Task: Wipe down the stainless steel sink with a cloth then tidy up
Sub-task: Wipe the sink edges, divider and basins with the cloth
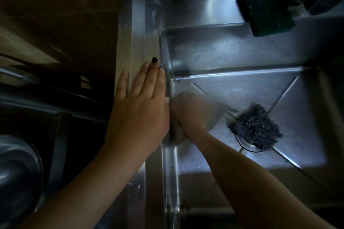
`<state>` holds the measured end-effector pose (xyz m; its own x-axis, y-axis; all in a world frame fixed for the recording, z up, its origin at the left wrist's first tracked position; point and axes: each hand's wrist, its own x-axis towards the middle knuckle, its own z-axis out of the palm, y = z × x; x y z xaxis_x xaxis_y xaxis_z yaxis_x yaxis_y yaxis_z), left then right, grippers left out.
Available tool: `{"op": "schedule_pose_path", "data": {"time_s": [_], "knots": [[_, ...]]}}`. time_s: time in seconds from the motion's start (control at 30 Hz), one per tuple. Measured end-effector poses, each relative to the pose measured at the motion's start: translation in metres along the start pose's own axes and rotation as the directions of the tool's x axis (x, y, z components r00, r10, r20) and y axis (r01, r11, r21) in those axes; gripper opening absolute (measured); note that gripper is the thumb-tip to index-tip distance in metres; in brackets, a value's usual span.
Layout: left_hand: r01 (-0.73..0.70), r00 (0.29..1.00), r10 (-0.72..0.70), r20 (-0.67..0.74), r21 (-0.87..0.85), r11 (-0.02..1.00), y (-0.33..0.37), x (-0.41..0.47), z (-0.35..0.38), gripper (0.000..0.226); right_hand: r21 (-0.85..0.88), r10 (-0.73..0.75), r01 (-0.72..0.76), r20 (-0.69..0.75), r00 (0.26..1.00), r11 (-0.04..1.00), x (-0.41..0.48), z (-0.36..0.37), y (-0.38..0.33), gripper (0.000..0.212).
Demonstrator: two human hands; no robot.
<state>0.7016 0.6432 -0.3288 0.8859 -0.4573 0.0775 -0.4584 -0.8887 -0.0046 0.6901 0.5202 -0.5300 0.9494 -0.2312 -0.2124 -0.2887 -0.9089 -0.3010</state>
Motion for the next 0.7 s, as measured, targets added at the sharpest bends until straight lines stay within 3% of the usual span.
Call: {"op": "schedule_pose_path", "data": {"time_s": [0.2,0.3,0.43,0.5,0.6,0.63,0.7], "knots": [[0.014,0.999,-0.014,0.032,-0.007,1.000,-0.001,0.000,-0.001,0.056,-0.158,-0.172,0.162,-0.052,0.984,0.974,-0.059,0.007,0.018,0.052],[0.020,0.998,-0.019,0.059,-0.023,1.000,-0.001,0.000,-0.002,0.056,-0.204,-0.191,0.178,-0.046,0.981,0.963,-0.085,0.009,0.019,0.038],[0.021,0.998,-0.018,0.063,-0.042,0.999,-0.001,0.000,-0.002,0.057,-0.140,-0.110,0.119,0.066,0.992,0.983,-0.099,0.002,0.004,0.048],[0.022,0.998,-0.019,0.053,-0.065,0.998,-0.001,0.001,-0.002,0.058,-0.084,-0.064,0.069,0.052,0.997,0.994,-0.095,-0.004,0.001,0.048],[0.028,0.999,-0.024,0.034,-0.115,0.993,-0.002,0.003,-0.003,0.058,0.197,0.052,-0.063,0.060,0.997,0.978,-0.081,-0.016,0.003,0.030],[0.035,0.999,-0.032,0.024,-0.136,0.990,-0.003,0.003,-0.003,0.058,0.351,0.109,-0.144,0.119,0.987,0.925,-0.076,-0.021,0.004,0.026],[0.062,0.998,-0.063,-0.001,-0.156,0.986,-0.004,0.002,-0.005,0.060,0.658,0.214,-0.287,0.191,0.958,0.696,-0.069,-0.034,0.004,0.018]]}}
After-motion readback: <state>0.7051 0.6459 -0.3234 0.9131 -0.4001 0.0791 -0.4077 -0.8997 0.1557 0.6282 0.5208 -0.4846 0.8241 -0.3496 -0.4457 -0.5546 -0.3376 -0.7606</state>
